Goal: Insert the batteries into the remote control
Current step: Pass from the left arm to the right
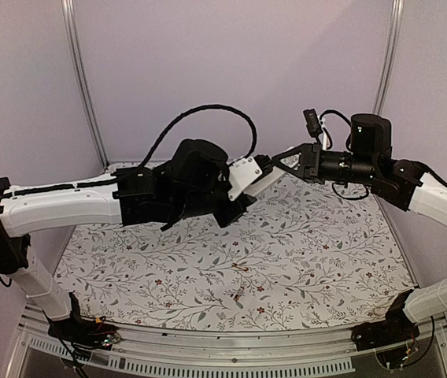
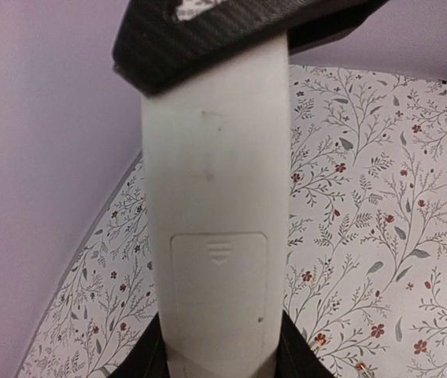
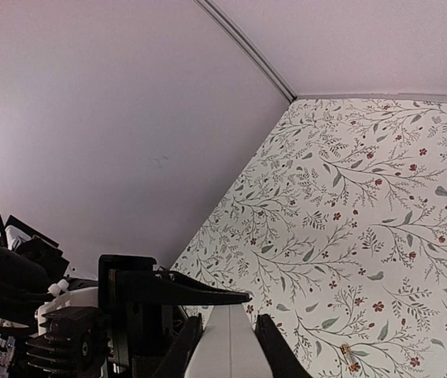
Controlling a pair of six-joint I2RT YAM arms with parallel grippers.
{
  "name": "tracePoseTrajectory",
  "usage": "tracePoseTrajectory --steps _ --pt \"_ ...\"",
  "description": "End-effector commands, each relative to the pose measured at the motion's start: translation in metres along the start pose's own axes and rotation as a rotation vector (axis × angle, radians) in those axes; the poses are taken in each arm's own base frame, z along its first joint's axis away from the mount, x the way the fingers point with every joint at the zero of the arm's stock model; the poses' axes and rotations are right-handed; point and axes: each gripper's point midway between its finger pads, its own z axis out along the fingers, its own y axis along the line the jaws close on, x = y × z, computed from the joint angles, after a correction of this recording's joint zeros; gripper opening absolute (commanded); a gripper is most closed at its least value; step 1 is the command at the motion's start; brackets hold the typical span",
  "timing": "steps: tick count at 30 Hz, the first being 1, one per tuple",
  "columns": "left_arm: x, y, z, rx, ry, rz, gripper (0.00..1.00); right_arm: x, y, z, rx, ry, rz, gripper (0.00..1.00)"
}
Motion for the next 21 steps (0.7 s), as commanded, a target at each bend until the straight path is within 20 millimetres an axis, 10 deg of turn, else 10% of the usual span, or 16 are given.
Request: tracePoseTrajectory --steps 1,8,21 --pt "-0.011 0.0 -0.007 0.04 -0.028 -0.039 0.05 -0.006 0.004 -0.001 -0.055 -0.015 -0.011 0.18" --pt "-0.002 0.019 -0.014 0.047 0.004 -0.206 0.76 -0.021 0.0 -0.012 -0.105 -0.056 0.002 0.06" --pt "-0.002 0.04 -0.018 0.487 -0.266 -0.967 0.77 -0.022 -0.023 -0.018 -0.135 -0.111 0.02 0.04"
